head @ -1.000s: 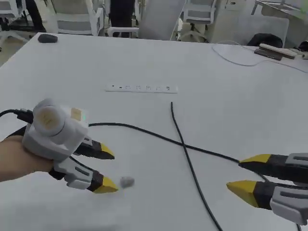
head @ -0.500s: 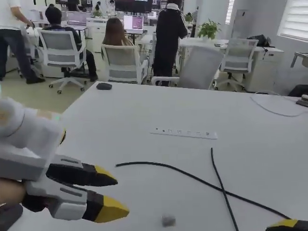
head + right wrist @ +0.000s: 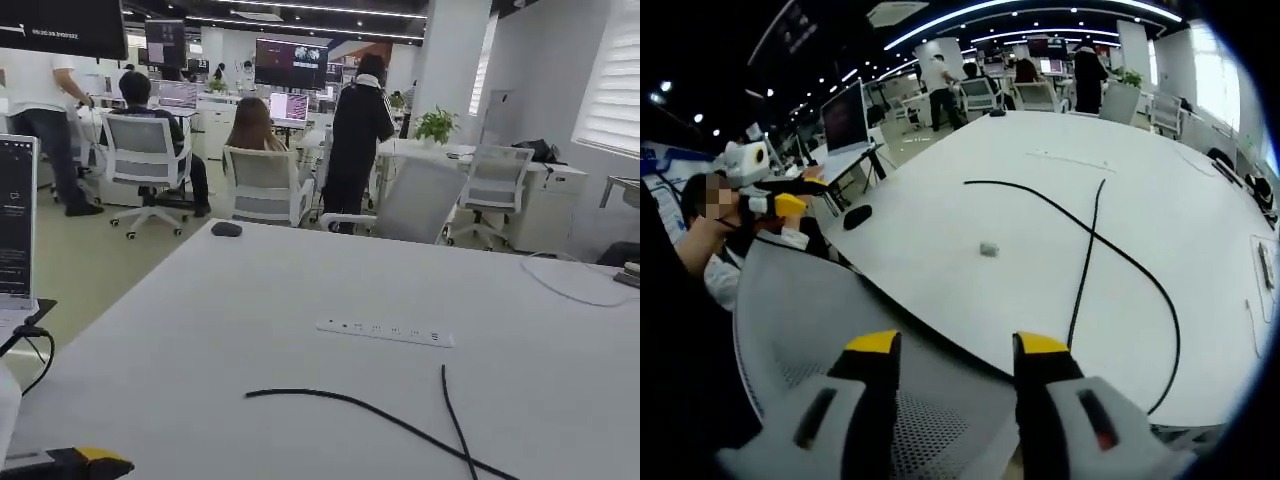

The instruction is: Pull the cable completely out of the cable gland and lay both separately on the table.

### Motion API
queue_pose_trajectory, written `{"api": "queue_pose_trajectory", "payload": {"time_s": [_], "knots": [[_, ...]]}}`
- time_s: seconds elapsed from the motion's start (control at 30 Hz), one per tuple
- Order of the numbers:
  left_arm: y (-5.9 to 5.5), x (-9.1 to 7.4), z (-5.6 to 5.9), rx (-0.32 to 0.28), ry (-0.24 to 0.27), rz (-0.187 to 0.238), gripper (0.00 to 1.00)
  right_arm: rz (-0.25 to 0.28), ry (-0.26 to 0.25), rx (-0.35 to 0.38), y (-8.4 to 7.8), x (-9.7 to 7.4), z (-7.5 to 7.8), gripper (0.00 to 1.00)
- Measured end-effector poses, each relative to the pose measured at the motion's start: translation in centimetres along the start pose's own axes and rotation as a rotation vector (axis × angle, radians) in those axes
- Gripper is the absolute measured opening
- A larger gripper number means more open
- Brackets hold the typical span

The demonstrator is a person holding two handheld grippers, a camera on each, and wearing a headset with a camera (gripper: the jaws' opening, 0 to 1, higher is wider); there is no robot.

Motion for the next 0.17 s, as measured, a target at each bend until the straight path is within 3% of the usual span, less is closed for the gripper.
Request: {"api": "queue_pose_trajectory", "payload": {"time_s": [0.17], "knots": [[-1.09,0.18,0.16,-0.014,-0.001,-0.021,0.61,-0.018,0.002,0.002,-0.37,0.48,-0.58,0.48]]}}
Point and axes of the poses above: the centre of the closed fingertips' face, and the gripper's own axes: x roughly forward along the fingers, z roughly to its right, y roughly out of its top, the point moved 3 cm from there along -x, roughly backward along the fingers, and after that the axes turned 2 degrees about -y, right-handed, at the moved point
